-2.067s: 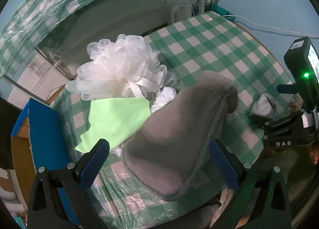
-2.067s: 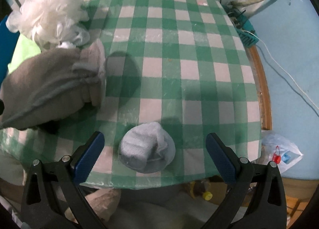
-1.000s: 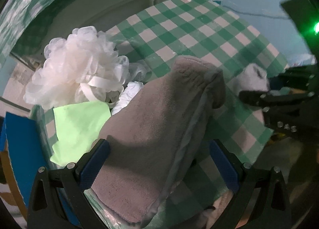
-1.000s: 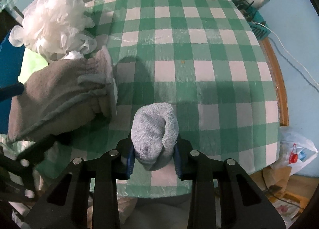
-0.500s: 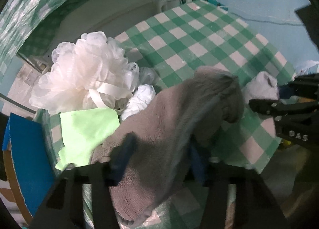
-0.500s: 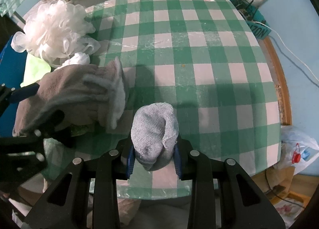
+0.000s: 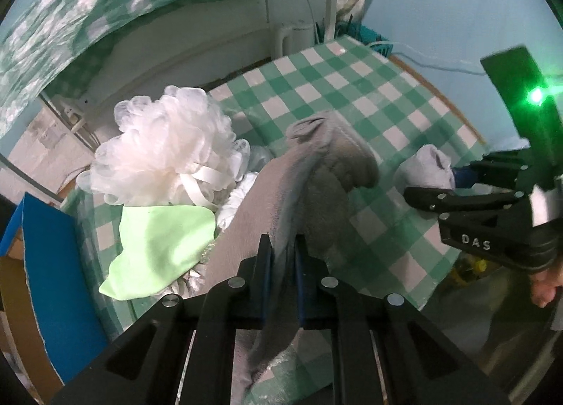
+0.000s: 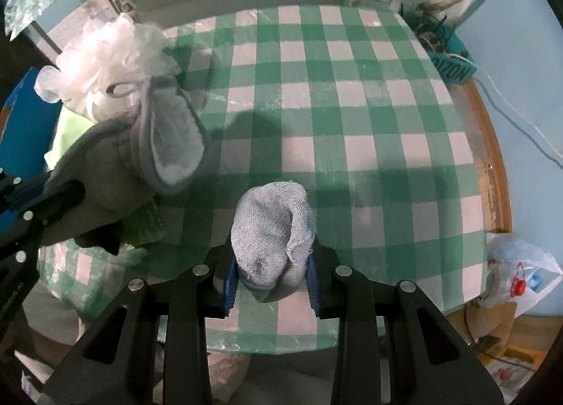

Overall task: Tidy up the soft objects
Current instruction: 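Grasp the grey fleece sock with the left gripper and lift it, then carry both socks over the cardboard box with both grippers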

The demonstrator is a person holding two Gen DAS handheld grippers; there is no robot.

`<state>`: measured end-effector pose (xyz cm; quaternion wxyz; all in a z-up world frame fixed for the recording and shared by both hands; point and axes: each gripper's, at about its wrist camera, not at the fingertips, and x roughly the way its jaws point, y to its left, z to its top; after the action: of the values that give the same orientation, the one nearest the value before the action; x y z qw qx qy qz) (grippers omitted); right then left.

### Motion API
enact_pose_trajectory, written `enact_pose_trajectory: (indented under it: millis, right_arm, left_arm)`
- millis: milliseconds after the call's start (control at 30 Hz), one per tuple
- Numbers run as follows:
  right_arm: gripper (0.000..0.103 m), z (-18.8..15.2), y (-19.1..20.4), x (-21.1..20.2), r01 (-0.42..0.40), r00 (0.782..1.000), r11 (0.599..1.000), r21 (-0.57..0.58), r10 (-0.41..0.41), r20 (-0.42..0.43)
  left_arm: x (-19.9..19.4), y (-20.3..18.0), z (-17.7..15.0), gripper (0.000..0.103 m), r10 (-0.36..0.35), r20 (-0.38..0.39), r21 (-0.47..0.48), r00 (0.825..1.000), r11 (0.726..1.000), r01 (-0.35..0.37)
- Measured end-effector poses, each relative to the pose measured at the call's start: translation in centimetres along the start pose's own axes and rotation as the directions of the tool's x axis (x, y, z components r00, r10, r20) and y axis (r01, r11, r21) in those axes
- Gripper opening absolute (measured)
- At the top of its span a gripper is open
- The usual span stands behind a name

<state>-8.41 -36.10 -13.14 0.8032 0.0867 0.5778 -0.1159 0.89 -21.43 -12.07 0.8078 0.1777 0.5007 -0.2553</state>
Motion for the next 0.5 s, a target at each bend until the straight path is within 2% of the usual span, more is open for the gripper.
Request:
enact_pose_trajectory:
  millis: [500]
  right_arm:
    - [0.030, 0.8, 2.2, -2.8, -0.003, 0.996, 0.998, -0.060, 0.008, 0.083]
  left_arm:
    - [-4.3, 2.9, -0.7, 0.010, 0.008, 0.092, -0.078, 0.996, 0.997, 0.000]
